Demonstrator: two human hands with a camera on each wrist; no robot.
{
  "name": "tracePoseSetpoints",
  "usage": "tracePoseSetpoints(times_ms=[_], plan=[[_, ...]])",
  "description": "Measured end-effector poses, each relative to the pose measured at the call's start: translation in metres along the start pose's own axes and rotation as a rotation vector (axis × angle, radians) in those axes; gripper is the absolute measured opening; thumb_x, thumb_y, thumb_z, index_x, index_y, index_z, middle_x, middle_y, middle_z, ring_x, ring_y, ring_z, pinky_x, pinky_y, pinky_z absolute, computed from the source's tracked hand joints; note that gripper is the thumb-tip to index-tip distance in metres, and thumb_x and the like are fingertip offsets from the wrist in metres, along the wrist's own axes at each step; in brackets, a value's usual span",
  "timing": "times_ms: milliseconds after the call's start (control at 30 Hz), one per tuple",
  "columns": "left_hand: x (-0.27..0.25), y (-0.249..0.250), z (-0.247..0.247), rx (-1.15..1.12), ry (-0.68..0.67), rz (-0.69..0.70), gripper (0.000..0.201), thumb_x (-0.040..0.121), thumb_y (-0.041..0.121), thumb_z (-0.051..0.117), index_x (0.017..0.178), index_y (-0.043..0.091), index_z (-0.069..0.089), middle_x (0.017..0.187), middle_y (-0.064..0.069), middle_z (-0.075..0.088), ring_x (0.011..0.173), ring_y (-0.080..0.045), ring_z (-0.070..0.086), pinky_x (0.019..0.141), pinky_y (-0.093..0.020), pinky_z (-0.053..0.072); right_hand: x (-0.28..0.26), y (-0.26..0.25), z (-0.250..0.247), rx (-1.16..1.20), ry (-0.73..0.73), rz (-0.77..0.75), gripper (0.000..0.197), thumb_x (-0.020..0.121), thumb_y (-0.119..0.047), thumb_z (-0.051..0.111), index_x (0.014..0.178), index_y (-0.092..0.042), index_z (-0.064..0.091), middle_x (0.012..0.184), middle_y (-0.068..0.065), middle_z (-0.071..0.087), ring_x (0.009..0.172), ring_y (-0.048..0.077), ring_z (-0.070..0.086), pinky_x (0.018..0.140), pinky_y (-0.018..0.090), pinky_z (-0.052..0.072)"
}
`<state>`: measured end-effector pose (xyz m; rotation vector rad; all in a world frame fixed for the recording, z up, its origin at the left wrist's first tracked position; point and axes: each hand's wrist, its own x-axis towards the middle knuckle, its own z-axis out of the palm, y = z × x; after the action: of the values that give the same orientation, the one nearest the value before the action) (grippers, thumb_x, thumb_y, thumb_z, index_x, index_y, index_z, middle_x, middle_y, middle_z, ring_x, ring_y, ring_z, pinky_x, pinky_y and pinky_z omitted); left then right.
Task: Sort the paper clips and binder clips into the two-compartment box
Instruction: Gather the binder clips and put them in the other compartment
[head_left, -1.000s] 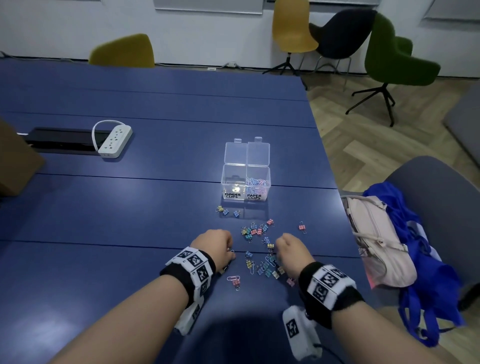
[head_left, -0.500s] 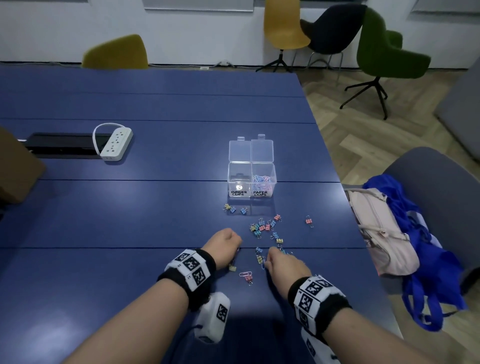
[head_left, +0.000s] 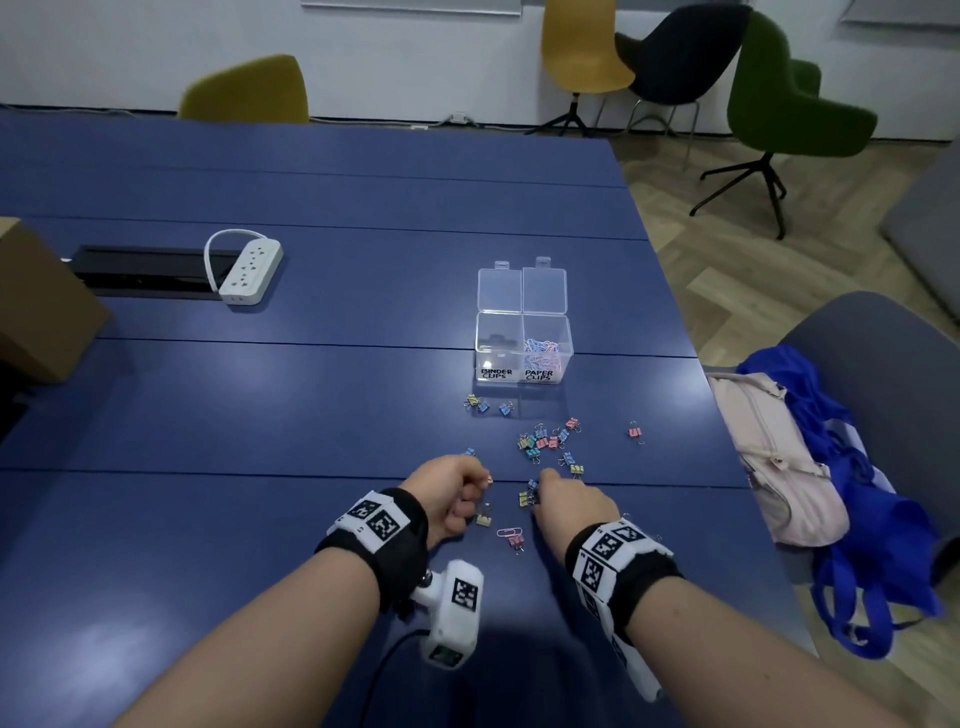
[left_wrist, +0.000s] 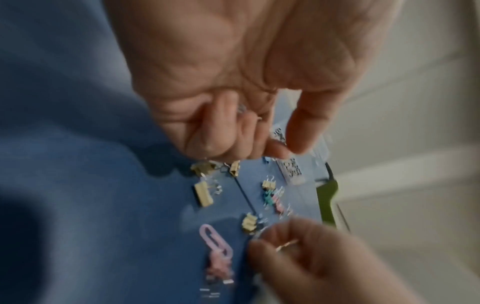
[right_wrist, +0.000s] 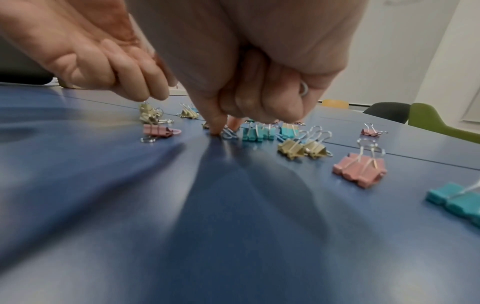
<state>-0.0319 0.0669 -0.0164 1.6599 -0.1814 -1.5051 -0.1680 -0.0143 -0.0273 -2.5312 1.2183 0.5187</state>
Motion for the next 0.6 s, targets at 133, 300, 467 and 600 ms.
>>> tracePoseSetpoints(times_ms=[133,300,467,600], plan=[[0.0,-0.006,0.007,0.923,0.081,0.362,0.006,0.075,0.018,0.07,0.078,0.02,0.066,0.072,-0.001,0.064,0.064,-0.015,0.058,0.061,-0.022,0.047,-0.005,0.002,-0.004,0.001,-0.007,-0.009,0.024,0.091,-0.006,0.036,0.112,-0.006,0.047,0.115,0.016,0.064,0.106,0.036,0.06,0.073,0.035,0.037],[0.005,-0.014,0.01,1.334,0.092,0.414,0.028,0.078,0.028,0.065,0.105,0.028,0.064,0.107,0.004,0.063,0.1,-0.02,0.061,0.083,-0.03,0.05,-0.001,0.033,-0.008,0.484,0.091,0.16,0.018,0.091,-0.018,0.037,0.074,-0.015,0.044,0.085,0.012,0.061,0.077,0.028,0.053,0.072,0.033,0.04],[0.007,-0.018,0.02,1.431,0.068,0.474,0.02,0.079,0.022,0.054,0.097,0.026,0.062,0.1,0.002,0.065,0.095,-0.023,0.062,0.079,-0.029,0.048,-0.015,0.072,-0.007,1.335,0.143,0.34,0.03,0.093,-0.014,0.034,0.064,-0.018,0.028,0.051,0.003,0.031,0.038,0.014,0.026,0.041,0.019,0.026],[0.003,-0.014,0.031,1.591,0.072,0.48,0.014,0.083,0.024,0.051,0.092,0.018,0.06,0.097,-0.004,0.067,0.092,-0.029,0.062,0.079,-0.034,0.05,-0.03,0.075,-0.003,1.467,0.035,0.286,0.032,0.1,-0.017,0.038,0.069,-0.019,0.029,0.05,0.0,0.033,0.036,0.008,0.024,0.034,0.014,0.017]])
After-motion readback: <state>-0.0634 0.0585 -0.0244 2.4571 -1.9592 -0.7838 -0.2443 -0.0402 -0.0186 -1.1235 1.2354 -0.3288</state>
